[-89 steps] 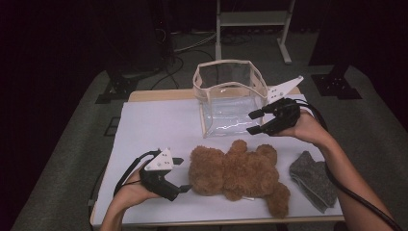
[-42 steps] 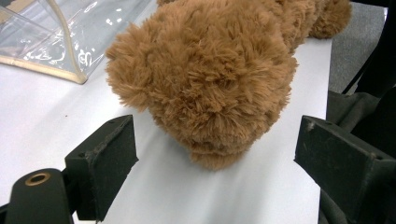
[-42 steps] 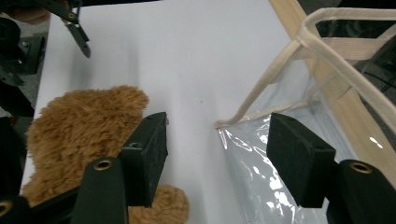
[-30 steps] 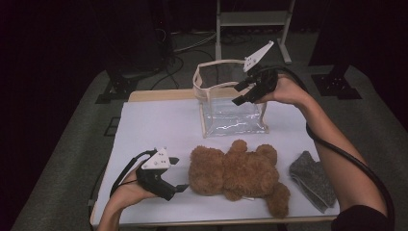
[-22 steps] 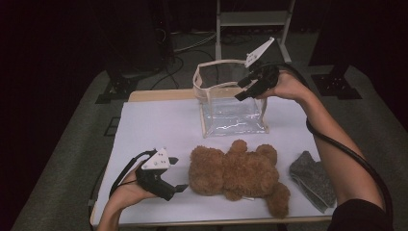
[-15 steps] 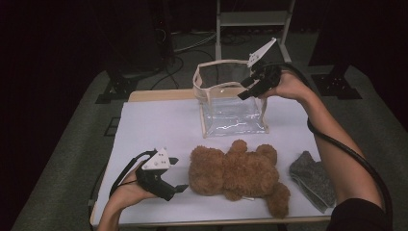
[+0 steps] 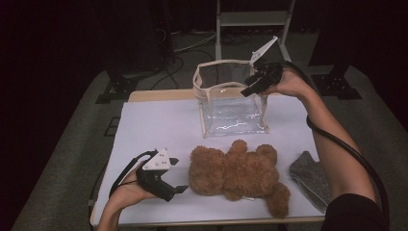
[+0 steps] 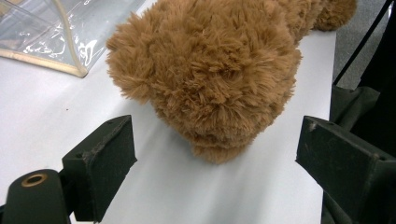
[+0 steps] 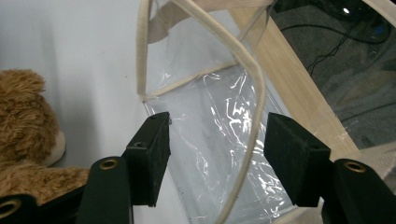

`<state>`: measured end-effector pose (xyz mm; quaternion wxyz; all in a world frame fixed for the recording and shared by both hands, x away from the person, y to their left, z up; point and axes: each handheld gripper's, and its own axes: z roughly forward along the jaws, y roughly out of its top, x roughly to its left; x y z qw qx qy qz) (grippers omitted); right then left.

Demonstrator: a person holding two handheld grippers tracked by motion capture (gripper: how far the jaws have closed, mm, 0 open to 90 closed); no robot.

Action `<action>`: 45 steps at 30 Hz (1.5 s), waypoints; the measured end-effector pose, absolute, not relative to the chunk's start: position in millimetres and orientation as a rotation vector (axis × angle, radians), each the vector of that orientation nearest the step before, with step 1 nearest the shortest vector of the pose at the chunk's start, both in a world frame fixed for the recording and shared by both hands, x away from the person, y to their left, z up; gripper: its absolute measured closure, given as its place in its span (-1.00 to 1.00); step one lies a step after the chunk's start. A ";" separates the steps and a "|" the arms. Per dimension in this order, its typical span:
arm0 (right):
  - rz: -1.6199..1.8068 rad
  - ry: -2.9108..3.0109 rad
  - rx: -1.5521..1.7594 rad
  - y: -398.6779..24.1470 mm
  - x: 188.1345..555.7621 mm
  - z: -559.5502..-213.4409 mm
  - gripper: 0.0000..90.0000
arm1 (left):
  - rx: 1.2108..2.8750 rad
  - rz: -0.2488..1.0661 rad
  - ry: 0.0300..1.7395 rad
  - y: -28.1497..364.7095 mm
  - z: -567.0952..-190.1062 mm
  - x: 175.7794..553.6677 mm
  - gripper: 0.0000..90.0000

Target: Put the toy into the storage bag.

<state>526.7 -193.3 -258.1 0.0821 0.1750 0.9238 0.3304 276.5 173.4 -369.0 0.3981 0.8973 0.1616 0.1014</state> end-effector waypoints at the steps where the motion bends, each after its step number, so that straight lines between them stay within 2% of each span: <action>1: 0.991 2.756 0.529 -194.4 527.6 -258.8 -0.09 | 2.273 0.257 0.408 173.1 -368.9 276.6 -0.77; 9: 0.943 2.759 0.564 -194.6 531.5 -268.4 0.10 | 2.285 0.253 0.400 171.8 -369.9 277.0 -0.77; 17: 0.904 2.766 0.565 -191.6 530.8 -271.9 0.68 | 2.283 0.247 0.402 171.0 -370.6 276.7 -0.77; 22: 0.891 2.781 0.519 -191.5 526.5 -271.0 0.91 | 2.286 0.245 0.402 170.4 -370.8 277.1 -0.77; 45: 1.000 2.881 0.380 -203.2 477.5 -269.8 0.94 | 2.303 0.224 0.399 166.8 -372.5 279.6 -0.77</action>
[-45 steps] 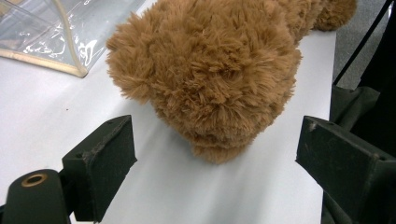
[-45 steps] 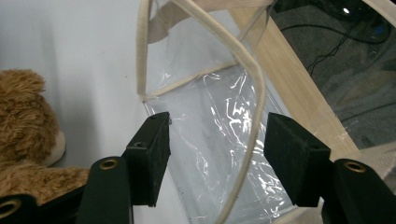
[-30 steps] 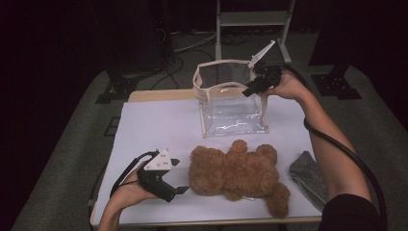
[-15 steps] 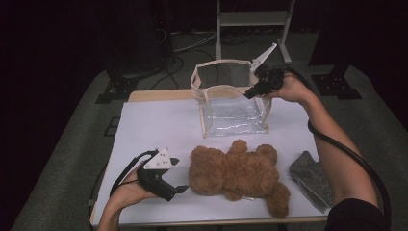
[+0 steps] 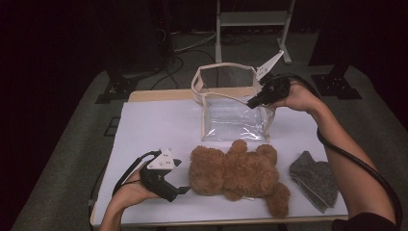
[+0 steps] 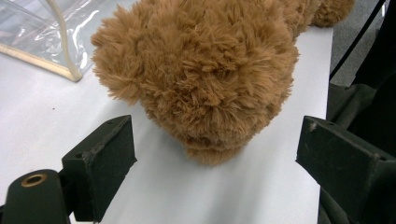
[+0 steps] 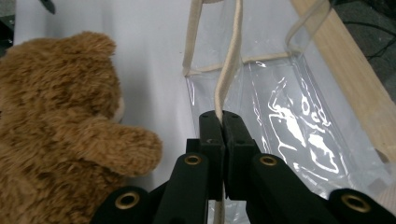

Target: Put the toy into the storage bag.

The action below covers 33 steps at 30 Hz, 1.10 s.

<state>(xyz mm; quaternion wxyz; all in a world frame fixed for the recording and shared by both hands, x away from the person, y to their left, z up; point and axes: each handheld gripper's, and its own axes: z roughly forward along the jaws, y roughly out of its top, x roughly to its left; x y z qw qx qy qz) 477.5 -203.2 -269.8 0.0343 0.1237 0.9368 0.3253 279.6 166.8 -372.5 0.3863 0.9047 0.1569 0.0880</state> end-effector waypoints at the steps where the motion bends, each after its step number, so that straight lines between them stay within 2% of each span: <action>1: 1.004 2.885 0.368 -203.5 474.7 -270.2 0.94 | 2.304 0.222 0.400 166.7 -372.7 279.6 -0.77; 11: 1.038 2.912 0.357 -207.5 458.6 -273.3 0.89 | 2.304 0.219 0.402 165.0 -373.6 278.6 -0.77; 13: 1.034 2.908 0.380 -204.6 460.0 -272.8 0.66 | 2.305 0.218 0.402 165.0 -373.6 278.6 -0.77; 18: 0.987 2.906 0.412 -194.4 468.8 -270.7 0.43 | 2.308 0.214 0.400 165.3 -373.6 278.8 -0.77; 27: 0.926 2.906 0.398 -164.1 490.1 -272.4 0.40 | 2.293 0.215 0.409 168.5 -373.1 278.6 -0.78; 33: 0.928 2.899 0.350 -149.9 493.4 -273.5 0.55 | 2.303 0.218 0.409 169.8 -373.5 278.8 -0.79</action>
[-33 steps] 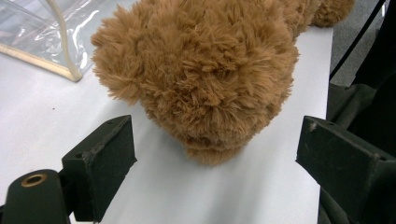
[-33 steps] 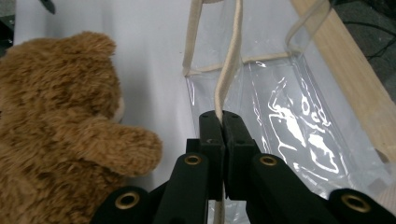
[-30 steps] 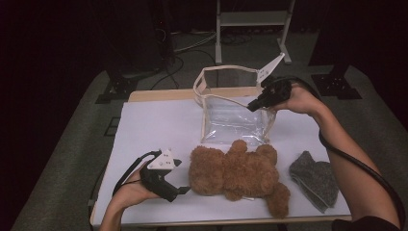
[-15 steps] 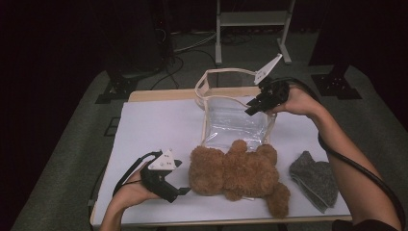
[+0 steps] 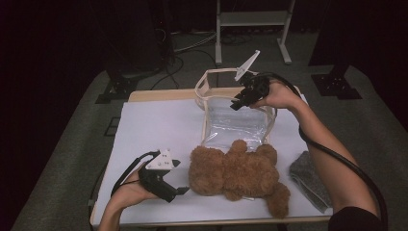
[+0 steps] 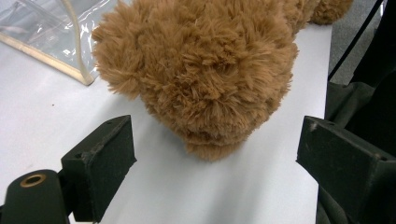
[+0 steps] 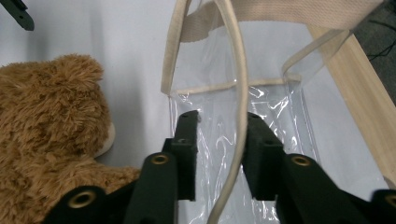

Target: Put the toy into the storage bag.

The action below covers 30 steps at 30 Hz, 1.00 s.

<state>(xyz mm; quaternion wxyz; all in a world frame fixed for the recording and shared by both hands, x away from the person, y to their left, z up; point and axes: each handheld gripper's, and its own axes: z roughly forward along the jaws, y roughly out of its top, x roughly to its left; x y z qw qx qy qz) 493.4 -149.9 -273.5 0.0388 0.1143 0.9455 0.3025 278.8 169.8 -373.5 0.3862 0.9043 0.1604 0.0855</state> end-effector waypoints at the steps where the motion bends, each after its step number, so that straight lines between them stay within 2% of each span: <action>1: 0.922 2.897 0.343 -148.4 492.9 -273.2 0.62 | 2.304 0.219 0.407 169.7 -373.4 278.7 -0.79; 3: 0.925 2.902 0.322 -146.6 491.7 -272.4 0.80 | 2.299 0.217 0.409 169.1 -373.2 278.3 -0.79; 7: 0.935 2.917 0.282 -145.0 487.0 -270.8 0.92 | 2.300 0.219 0.404 168.2 -372.7 278.2 -0.79; 30: 1.009 3.017 0.111 -144.3 458.7 -271.0 0.93 | 2.304 0.191 0.392 163.7 -374.1 277.7 -0.79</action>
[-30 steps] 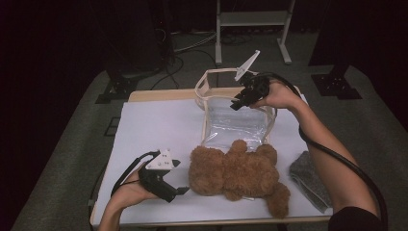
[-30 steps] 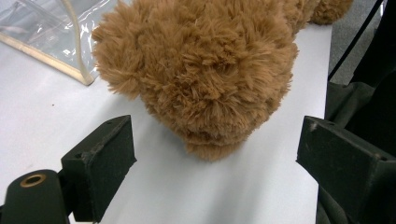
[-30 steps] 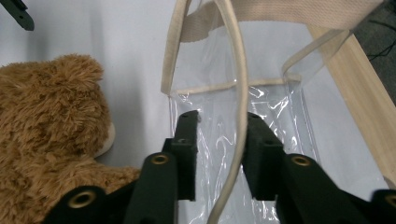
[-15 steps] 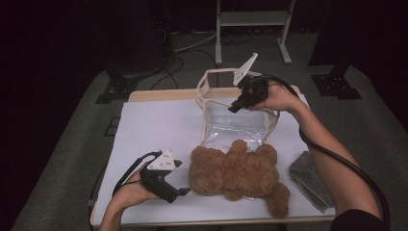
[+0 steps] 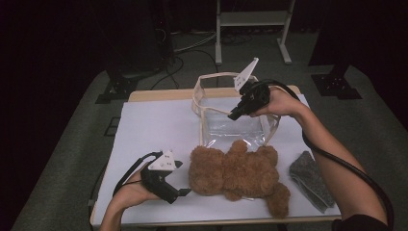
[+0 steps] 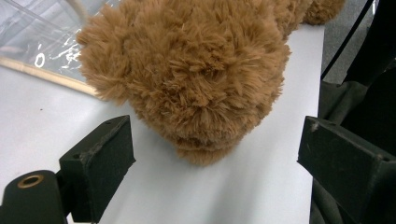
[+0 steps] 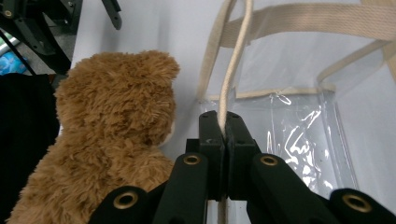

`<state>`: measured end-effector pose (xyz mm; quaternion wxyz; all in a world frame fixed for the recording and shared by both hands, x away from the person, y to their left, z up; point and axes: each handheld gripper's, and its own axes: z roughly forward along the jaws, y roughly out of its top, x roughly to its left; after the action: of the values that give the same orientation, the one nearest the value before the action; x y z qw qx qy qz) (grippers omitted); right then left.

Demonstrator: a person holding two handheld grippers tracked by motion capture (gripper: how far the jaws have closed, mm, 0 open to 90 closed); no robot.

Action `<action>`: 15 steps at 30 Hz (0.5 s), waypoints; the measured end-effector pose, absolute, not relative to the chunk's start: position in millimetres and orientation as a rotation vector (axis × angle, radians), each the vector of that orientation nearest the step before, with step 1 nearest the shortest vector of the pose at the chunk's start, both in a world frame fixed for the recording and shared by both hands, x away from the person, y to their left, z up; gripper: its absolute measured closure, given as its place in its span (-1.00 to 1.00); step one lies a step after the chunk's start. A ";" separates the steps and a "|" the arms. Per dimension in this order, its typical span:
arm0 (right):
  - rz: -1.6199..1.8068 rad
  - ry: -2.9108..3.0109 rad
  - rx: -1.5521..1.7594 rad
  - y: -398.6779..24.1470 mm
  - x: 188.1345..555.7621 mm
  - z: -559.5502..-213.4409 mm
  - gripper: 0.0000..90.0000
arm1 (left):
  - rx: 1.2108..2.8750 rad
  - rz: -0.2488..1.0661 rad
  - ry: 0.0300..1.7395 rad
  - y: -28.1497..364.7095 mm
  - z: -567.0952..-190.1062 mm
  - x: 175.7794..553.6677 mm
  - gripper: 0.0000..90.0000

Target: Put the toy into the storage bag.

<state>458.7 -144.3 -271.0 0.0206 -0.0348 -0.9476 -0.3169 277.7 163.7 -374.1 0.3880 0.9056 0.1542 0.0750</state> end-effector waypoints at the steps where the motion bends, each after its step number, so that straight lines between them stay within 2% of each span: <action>1: -0.987 -2.942 -0.112 -144.4 458.3 -271.2 0.93 | 2.307 0.193 0.388 163.6 -374.0 277.9 -0.79; 8: -1.005 -2.943 -0.141 -145.8 457.8 -273.3 0.88 | 2.305 0.192 0.388 162.7 -374.1 276.3 -0.79; 15: -1.037 -2.967 -0.218 -149.1 456.5 -270.8 0.48 | 2.314 0.196 0.386 163.5 -374.6 276.1 -0.79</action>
<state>456.5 -149.1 -270.8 -0.0045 -0.0691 -0.9418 -0.3291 276.1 163.5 -374.6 0.3837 0.9077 0.1516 0.0768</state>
